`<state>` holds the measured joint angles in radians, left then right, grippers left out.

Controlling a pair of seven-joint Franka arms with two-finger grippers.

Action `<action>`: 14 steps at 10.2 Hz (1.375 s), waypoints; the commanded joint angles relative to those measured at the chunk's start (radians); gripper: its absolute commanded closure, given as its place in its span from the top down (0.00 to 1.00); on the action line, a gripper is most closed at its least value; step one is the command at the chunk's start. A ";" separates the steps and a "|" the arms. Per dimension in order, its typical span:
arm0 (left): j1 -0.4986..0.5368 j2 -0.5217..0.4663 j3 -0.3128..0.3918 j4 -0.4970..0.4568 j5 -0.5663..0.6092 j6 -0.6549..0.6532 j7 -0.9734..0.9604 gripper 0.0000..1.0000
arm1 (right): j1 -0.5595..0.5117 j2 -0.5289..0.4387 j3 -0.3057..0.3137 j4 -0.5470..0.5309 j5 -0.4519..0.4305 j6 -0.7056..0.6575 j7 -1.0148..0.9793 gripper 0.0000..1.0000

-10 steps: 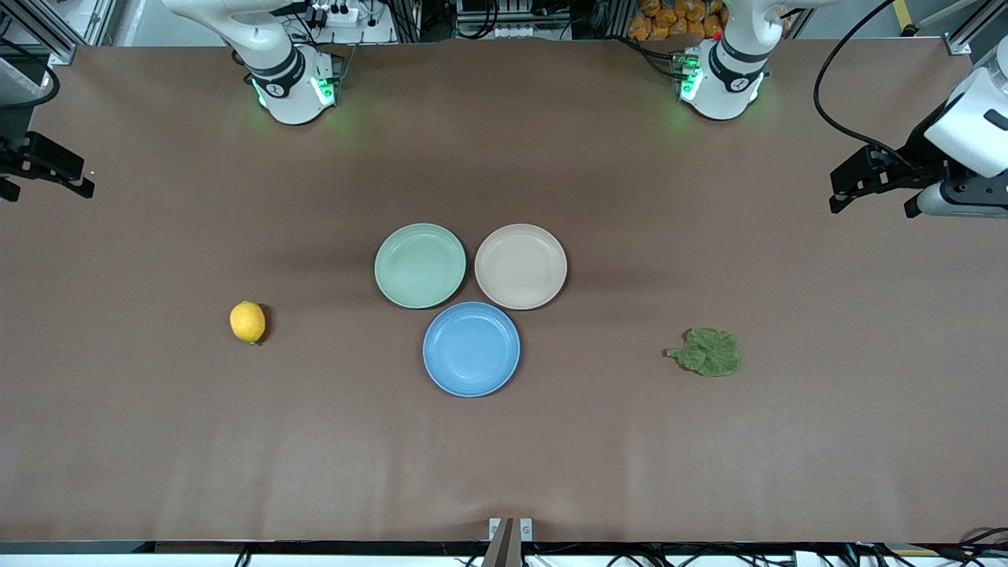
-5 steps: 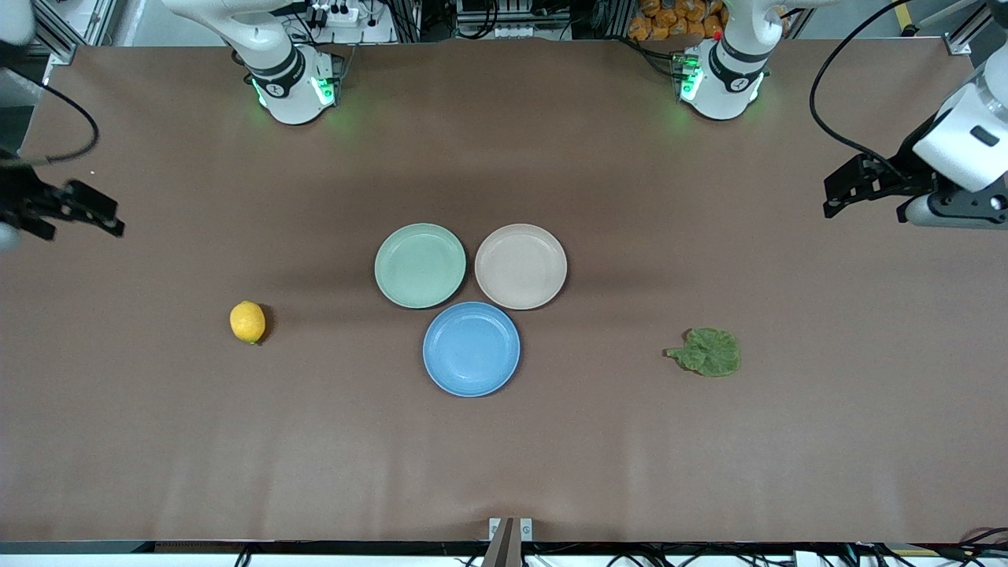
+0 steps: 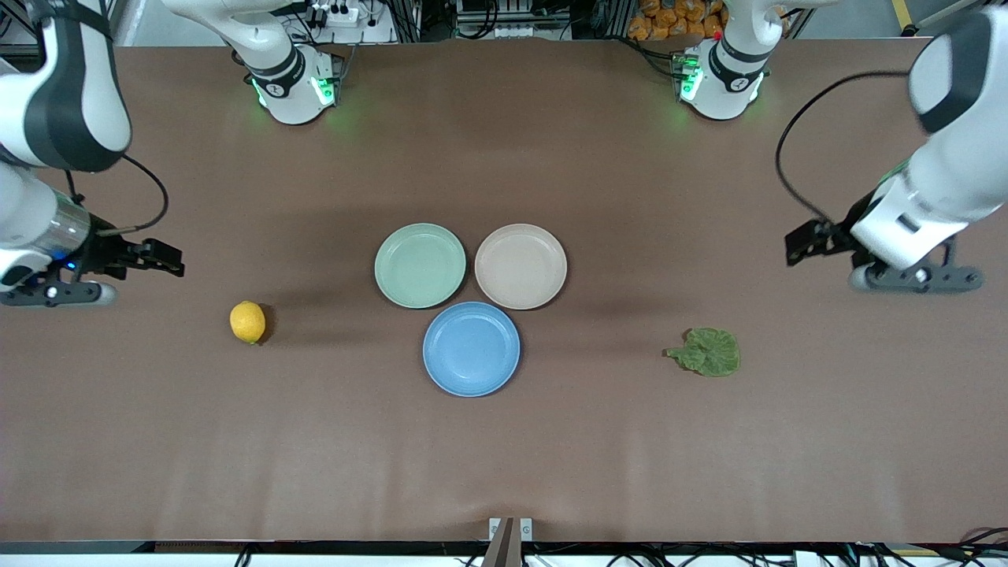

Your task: Place lemon and lettuce in plates

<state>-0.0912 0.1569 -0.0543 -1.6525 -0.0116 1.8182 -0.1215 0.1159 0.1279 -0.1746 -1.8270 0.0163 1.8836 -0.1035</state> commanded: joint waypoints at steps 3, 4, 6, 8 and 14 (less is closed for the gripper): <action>-0.021 0.142 -0.002 -0.045 0.018 0.194 -0.011 1.00 | -0.005 0.065 0.010 -0.082 0.010 0.182 -0.004 1.00; -0.042 0.182 -0.010 -0.062 0.019 0.267 -0.003 1.00 | -0.007 0.078 0.018 -0.130 0.010 0.263 -0.005 1.00; -0.064 0.257 -0.016 -0.070 0.047 0.338 0.023 1.00 | -0.007 0.113 0.026 -0.187 0.010 0.362 -0.005 1.00; -0.079 0.335 -0.019 -0.069 0.070 0.395 0.081 1.00 | -0.018 0.151 0.041 -0.247 0.010 0.484 -0.005 1.00; -0.079 0.506 -0.018 -0.067 0.108 0.490 0.230 1.00 | -0.021 0.321 0.061 -0.294 0.010 0.774 -0.004 1.00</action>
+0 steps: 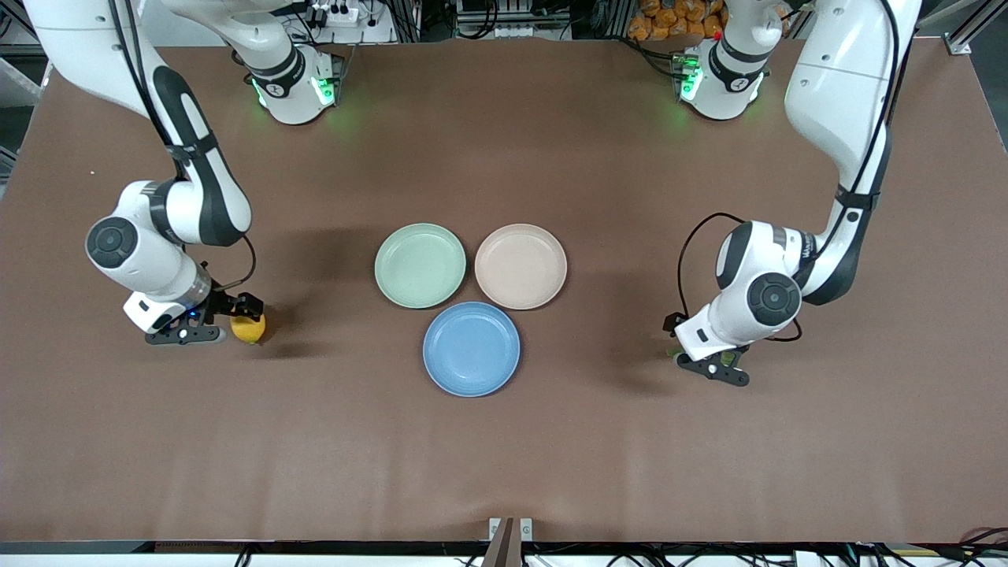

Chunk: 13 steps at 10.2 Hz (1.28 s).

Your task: Place lemon and lettuce in plates

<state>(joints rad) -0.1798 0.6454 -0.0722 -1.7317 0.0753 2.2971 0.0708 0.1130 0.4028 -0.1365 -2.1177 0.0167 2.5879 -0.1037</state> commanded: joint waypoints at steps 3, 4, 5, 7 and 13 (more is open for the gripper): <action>0.016 0.049 0.000 0.024 0.021 0.034 0.073 1.00 | -0.018 0.112 0.023 -0.030 0.009 0.198 0.001 1.00; 0.023 0.054 0.002 0.026 0.021 0.039 0.089 1.00 | -0.016 0.116 0.025 -0.034 0.009 0.198 0.002 1.00; 0.029 0.056 0.002 0.026 0.021 0.042 0.104 1.00 | -0.016 0.116 0.023 -0.036 0.009 0.198 0.002 1.00; 0.034 0.069 0.002 0.037 0.017 0.045 0.109 0.72 | -0.016 0.114 0.023 -0.036 0.008 0.192 -0.005 0.87; 0.033 0.059 0.002 0.041 0.006 0.045 0.087 0.00 | -0.009 0.071 0.034 0.002 0.006 0.076 0.007 0.07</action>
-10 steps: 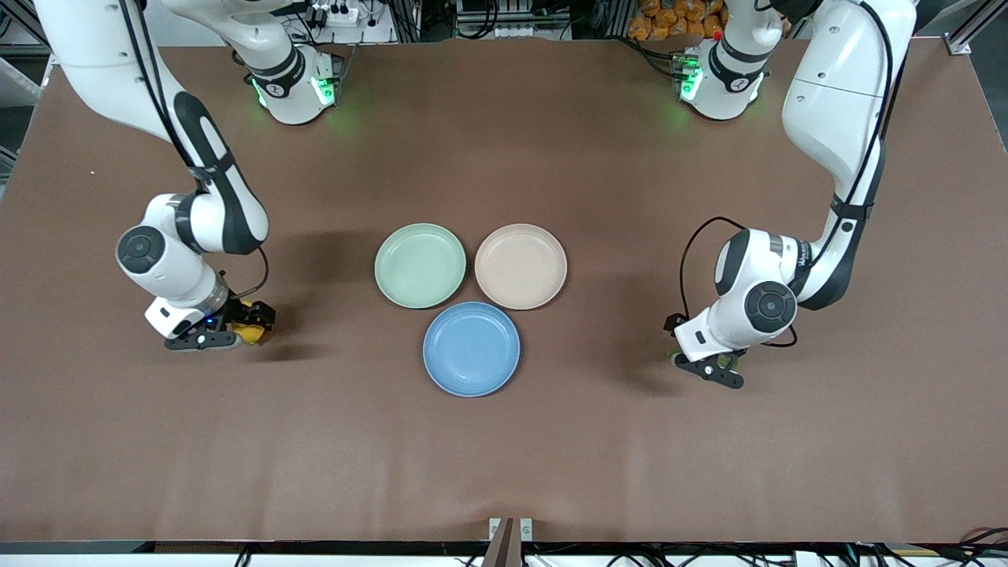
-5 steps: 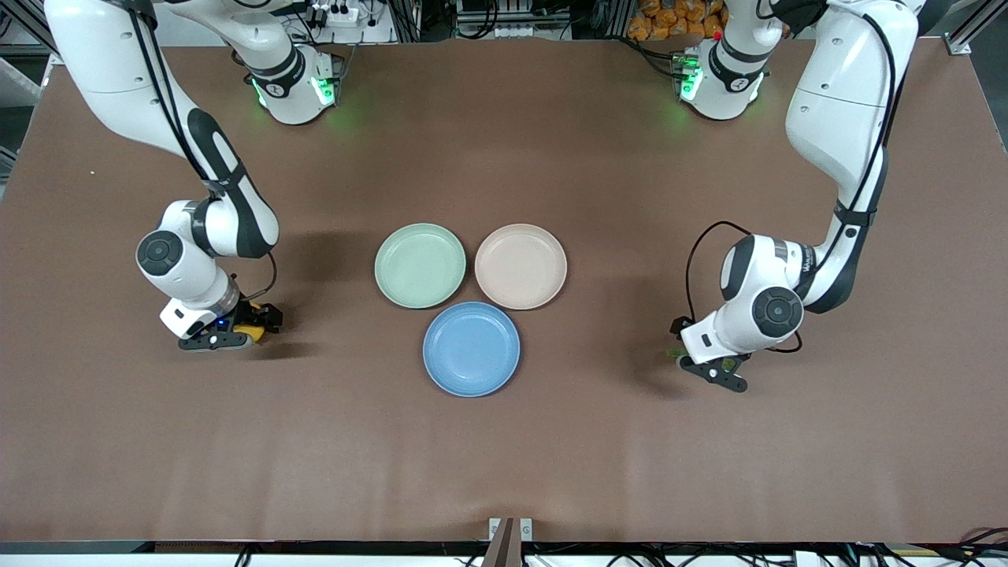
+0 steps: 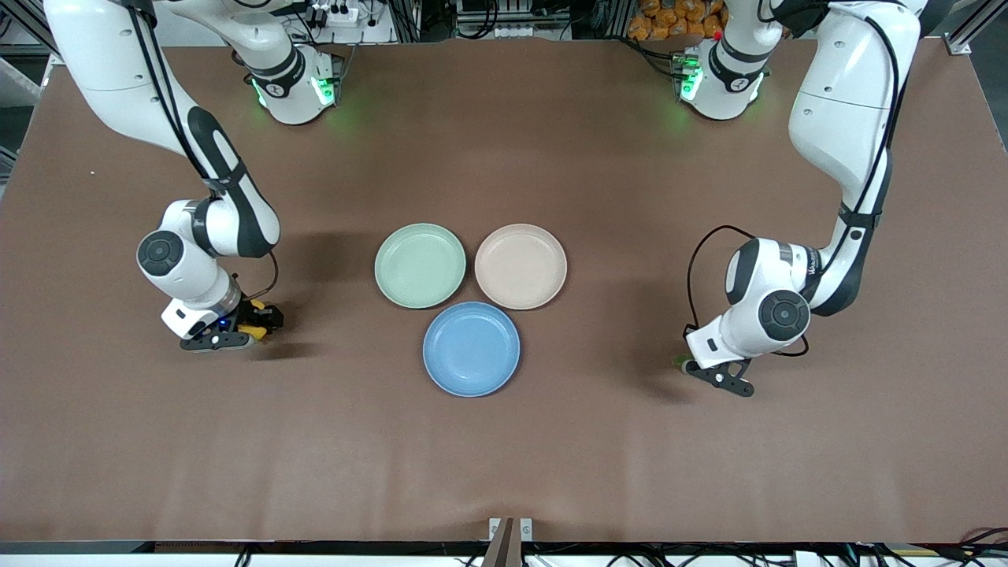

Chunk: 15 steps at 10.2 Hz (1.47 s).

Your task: Place lemon and lettuce in plates

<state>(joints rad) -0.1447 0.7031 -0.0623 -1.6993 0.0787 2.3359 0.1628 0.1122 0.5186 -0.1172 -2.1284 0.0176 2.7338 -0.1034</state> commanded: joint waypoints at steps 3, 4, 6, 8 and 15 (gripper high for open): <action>-0.015 -0.029 -0.013 0.038 0.001 0.007 -0.101 0.00 | -0.005 -0.086 0.066 0.115 0.007 -0.271 0.088 0.08; -0.018 -0.051 -0.016 0.038 0.003 0.003 -0.139 0.00 | 0.012 -0.080 0.101 0.172 0.007 -0.319 0.175 0.08; -0.029 -0.088 -0.048 0.033 0.001 -0.022 -0.239 0.00 | 0.030 -0.052 0.186 0.255 0.007 -0.327 0.337 0.08; -0.080 -0.123 -0.080 0.029 0.009 -0.114 -0.410 0.00 | 0.108 0.003 0.217 0.335 0.008 -0.319 0.462 0.08; -0.393 -0.165 -0.083 0.030 0.004 -0.325 -0.898 0.00 | 0.322 0.273 0.220 0.695 -0.002 -0.278 0.804 0.08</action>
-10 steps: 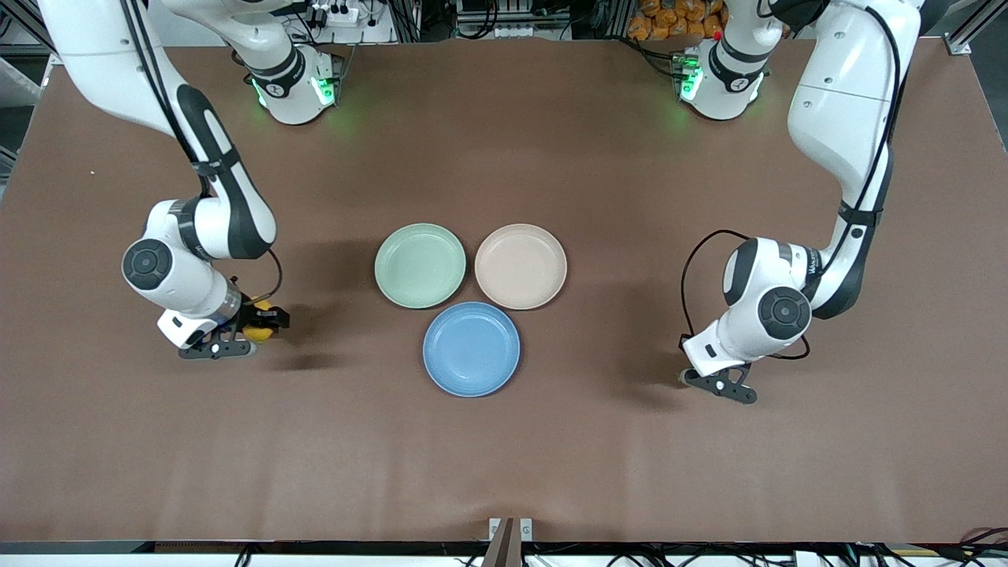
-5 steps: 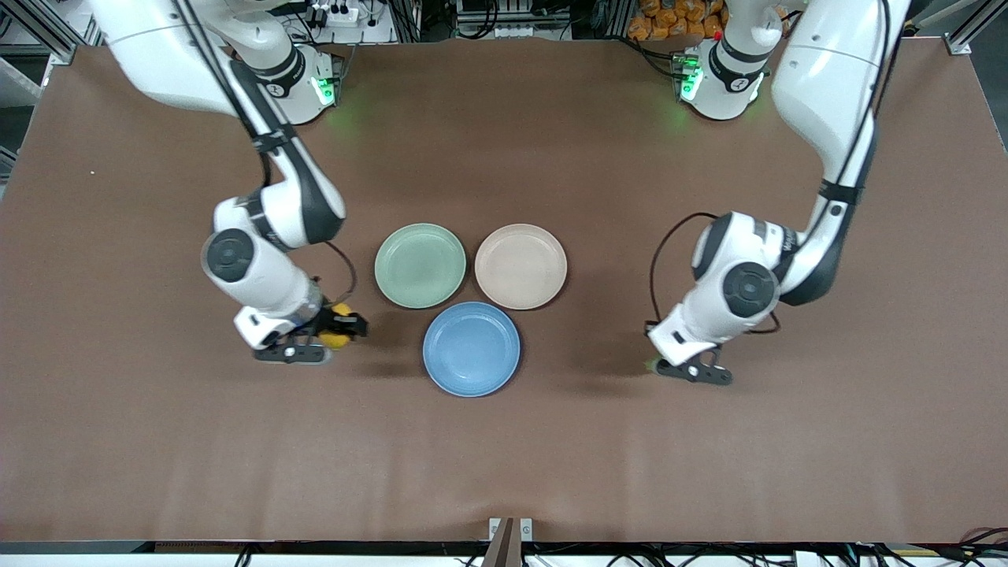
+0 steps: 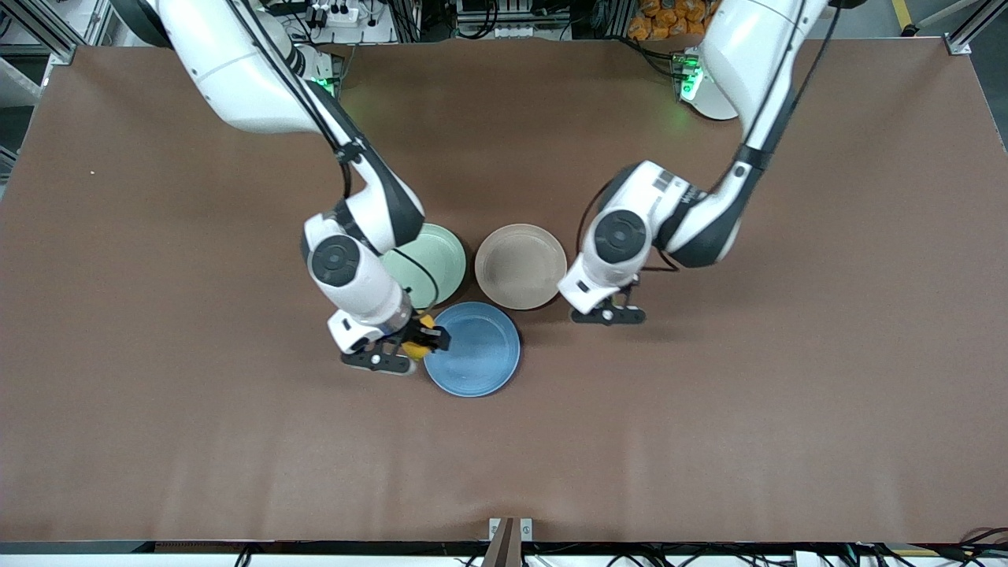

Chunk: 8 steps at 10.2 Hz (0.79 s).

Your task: Place lemon and lettuce in plates

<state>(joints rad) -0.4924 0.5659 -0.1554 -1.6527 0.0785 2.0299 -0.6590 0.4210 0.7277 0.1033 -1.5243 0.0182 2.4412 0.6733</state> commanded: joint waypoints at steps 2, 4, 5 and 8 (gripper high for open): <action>-0.109 -0.015 -0.001 0.004 0.000 -0.019 -0.163 0.00 | 0.036 0.114 0.000 0.099 -0.004 0.160 0.029 0.09; -0.141 0.006 -0.027 0.018 0.000 -0.010 -0.223 0.00 | 0.050 0.162 -0.002 0.110 -0.012 0.243 0.028 0.11; -0.150 0.018 -0.033 0.021 0.000 -0.002 -0.235 0.00 | 0.051 0.171 -0.004 0.113 -0.014 0.251 0.028 0.13; -0.175 0.078 -0.032 0.093 -0.048 0.012 -0.255 0.95 | 0.050 0.176 -0.005 0.111 -0.018 0.252 0.026 1.00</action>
<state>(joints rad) -0.6601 0.6065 -0.1893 -1.6167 0.0514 2.0436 -0.8917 0.4682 0.8899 0.1008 -1.4463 0.0158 2.6956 0.6817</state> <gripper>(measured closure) 0.978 0.388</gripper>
